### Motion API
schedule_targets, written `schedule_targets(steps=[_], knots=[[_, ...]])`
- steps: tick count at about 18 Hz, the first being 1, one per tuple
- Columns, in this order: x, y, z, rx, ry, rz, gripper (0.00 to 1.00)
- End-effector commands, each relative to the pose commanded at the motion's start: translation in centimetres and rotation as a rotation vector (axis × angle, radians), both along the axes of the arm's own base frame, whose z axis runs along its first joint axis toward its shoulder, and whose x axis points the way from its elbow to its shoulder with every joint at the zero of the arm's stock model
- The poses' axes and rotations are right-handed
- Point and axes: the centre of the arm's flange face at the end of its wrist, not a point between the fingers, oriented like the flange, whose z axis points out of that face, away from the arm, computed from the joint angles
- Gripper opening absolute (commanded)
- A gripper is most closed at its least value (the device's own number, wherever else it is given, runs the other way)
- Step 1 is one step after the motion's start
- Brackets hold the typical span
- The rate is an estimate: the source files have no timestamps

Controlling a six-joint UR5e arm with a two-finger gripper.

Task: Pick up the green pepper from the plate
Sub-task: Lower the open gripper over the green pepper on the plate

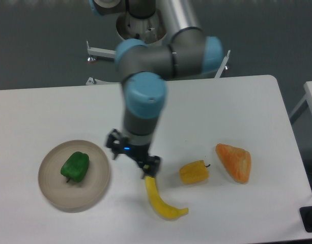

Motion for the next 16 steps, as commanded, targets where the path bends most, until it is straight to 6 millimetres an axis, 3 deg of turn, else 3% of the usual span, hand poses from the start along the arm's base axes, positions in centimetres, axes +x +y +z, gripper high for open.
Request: schedule_targets(steps=[3,7,16], knots=[[3.4,0.2,-1.7,-0.030,-0.017,0.058,1.00],[5.7,0.1,-3.2,-0.041,-0.018,0.037,1.00],[6.3,-0.2,-5.4,-0.025,-0.006,0.028,1.00]])
